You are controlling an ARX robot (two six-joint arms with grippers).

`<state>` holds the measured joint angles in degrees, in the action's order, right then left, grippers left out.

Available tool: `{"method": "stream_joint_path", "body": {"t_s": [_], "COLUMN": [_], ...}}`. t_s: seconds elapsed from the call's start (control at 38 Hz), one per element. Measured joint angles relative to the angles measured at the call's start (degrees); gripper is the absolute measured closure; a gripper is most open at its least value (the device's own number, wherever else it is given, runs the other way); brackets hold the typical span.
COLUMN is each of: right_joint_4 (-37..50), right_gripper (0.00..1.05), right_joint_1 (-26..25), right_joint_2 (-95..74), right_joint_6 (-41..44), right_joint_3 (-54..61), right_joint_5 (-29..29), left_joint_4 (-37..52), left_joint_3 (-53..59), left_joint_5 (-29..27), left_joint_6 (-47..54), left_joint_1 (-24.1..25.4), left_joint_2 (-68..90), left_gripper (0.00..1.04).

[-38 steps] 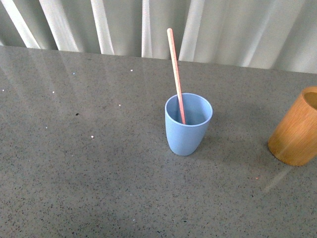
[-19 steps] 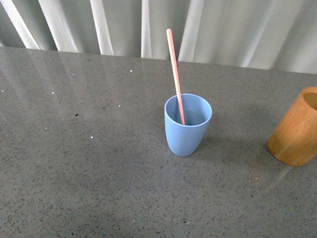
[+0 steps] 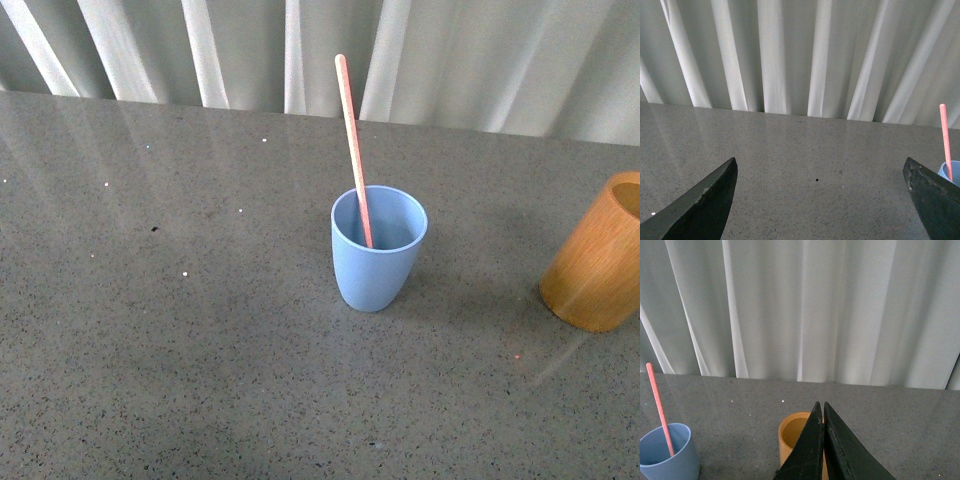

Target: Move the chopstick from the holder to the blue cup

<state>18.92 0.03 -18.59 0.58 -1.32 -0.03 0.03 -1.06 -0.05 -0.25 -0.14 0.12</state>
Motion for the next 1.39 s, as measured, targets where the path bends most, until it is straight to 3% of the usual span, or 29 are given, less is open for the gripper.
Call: {"method": "stream_joint_path", "body": {"t_s": [0.45, 0.55, 0.82, 1.08, 1.32, 1.39], "right_joint_4": [-8.8, -18.4, -18.8, -18.8, -18.8, -18.8], "right_gripper": [1.04, 1.04, 1.04, 0.63, 0.11, 0.11], "right_joint_1": [0.0, 0.0, 0.0, 0.0, 0.0, 0.0], "right_joint_2": [8.7, 16.8, 18.3, 18.3, 18.3, 18.3], "right_joint_6": [0.0, 0.0, 0.0, 0.0, 0.0, -0.2], "right_joint_3": [0.0, 0.0, 0.0, 0.0, 0.0, 0.0], "right_joint_5": [0.0, 0.1, 0.1, 0.1, 0.1, 0.1], "left_joint_4": [0.0, 0.0, 0.0, 0.0, 0.0, 0.0], "left_joint_3": [0.0, 0.0, 0.0, 0.0, 0.0, 0.0], "left_joint_5": [0.0, 0.0, 0.0, 0.0, 0.0, 0.0], "left_joint_6": [0.0, 0.0, 0.0, 0.0, 0.0, 0.0], "left_joint_1": [0.0, 0.0, 0.0, 0.0, 0.0, 0.0], "left_joint_2": [0.0, 0.0, 0.0, 0.0, 0.0, 0.0], "left_gripper": [0.07, 0.07, 0.07, 0.07, 0.07, 0.07]}}
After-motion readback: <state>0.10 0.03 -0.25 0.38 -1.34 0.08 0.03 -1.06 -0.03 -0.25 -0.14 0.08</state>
